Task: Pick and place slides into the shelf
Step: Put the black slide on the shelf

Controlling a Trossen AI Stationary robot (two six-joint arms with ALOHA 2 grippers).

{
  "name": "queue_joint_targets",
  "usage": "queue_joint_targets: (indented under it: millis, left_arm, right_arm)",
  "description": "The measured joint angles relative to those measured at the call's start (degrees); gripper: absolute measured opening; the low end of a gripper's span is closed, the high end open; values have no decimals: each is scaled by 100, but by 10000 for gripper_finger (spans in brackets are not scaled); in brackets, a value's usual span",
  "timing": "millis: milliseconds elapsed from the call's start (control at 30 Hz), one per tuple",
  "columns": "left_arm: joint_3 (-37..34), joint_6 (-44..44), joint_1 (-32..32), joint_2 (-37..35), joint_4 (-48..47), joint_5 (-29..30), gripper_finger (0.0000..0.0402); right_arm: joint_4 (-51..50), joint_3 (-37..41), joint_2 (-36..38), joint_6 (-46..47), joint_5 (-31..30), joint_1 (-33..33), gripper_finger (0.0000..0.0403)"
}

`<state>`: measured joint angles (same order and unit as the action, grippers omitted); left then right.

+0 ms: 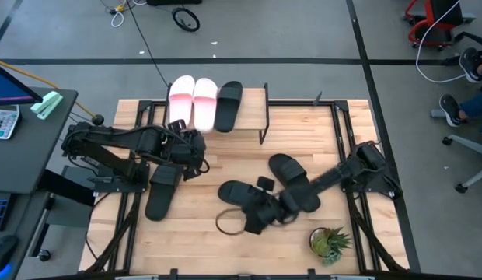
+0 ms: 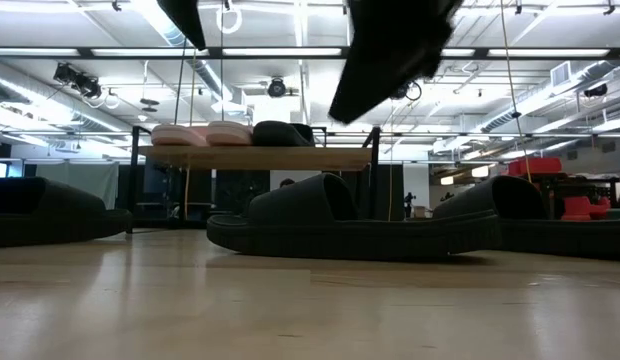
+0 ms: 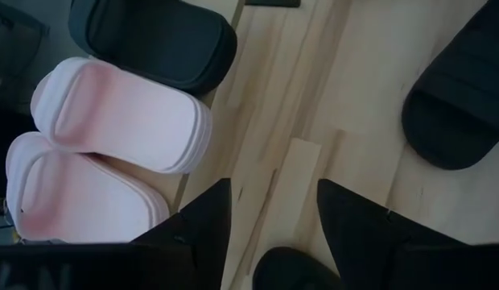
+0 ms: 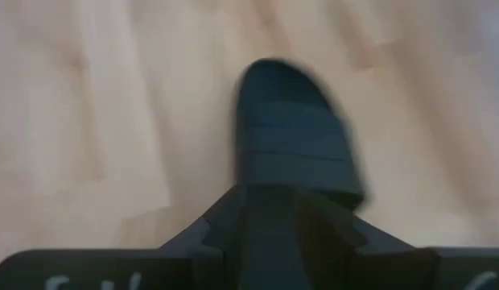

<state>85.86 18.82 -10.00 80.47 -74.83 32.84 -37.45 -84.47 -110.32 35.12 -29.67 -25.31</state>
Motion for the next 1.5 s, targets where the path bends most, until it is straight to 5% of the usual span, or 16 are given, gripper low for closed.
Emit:
queue_joint_targets:
  millis: [167,433,667,1033,1300,1500]
  left_arm:
    - [0,-1,7,0,-8,-2,194]
    - [0,8,-56,0,-330,-6,186]
    - [0,366,-52,0,-321,11,192]
    - [0,-167,-52,2,-329,16,186]
    - [0,-301,-52,2,-354,15,193]
    - [0,-298,-52,2,-397,13,190]
  right_arm:
    - [512,0,0,-618,1441,741,109]
    - [323,0,0,-2515,1567,622,98]
    - [273,0,-3,-4790,662,315,99]
    - [150,0,-652,-3883,196,245,98]
    - [61,0,-758,-4910,-1100,-95,98]
    - [96,0,-773,-4886,-1163,37,98]
